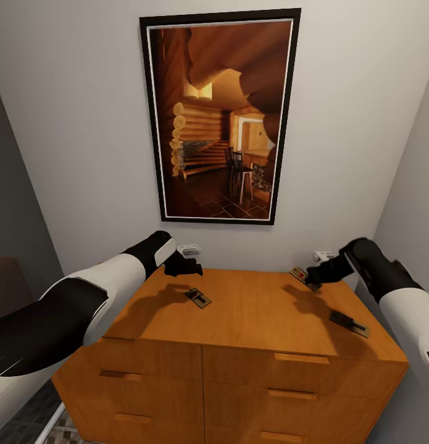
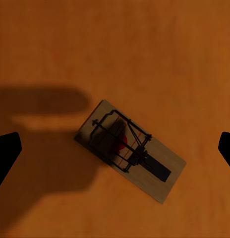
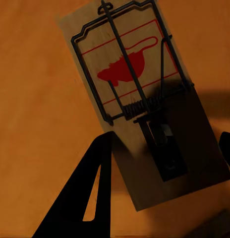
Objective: Take the four mousetraps from the cabinet in the bathroom and place them on the bathroom floor. Make sure all four end up on the same floor surface, and ensure that at least two of them are either under or directly next to the same bathroom sink.
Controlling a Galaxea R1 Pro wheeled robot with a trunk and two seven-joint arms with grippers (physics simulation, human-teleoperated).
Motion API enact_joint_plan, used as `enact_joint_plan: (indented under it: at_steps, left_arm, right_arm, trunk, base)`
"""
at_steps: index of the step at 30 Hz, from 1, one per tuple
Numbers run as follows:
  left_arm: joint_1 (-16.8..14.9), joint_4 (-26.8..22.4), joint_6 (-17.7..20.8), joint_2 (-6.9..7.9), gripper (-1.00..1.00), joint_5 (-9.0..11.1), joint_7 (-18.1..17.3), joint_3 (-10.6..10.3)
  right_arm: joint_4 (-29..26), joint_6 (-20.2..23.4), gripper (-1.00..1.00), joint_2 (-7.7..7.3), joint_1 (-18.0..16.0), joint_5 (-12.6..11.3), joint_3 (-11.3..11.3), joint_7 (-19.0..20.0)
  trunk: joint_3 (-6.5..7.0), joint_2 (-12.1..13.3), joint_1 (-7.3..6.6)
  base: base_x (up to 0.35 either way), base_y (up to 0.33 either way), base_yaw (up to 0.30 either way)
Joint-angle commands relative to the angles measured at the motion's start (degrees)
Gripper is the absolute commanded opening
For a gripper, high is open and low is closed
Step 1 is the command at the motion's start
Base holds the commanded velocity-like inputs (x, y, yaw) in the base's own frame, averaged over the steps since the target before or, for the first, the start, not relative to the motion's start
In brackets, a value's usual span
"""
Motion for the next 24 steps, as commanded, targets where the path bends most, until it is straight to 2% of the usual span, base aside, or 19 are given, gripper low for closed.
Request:
enact_joint_plan:
  at_steps: [1,24]
  left_arm:
    - [-0.05,-0.05,0.18,0.01,1.00,0.35,-0.05,-0.48]
    - [-0.05,-0.05,0.18,0.01,1.00,0.44,-0.13,-0.48]
  right_arm:
    - [0.07,0.08,-1.00,-0.06,-0.05,0.62,0.16,0.56]
    - [0.39,0.08,-1.00,-0.40,-0.05,0.64,-0.02,0.55]
  trunk:
    - [-0.07,-0.05,0.00]
    - [-0.07,-0.05,0.00]
  base:
    - [0.000,0.000,0.000]
    - [0.000,0.000,0.000]
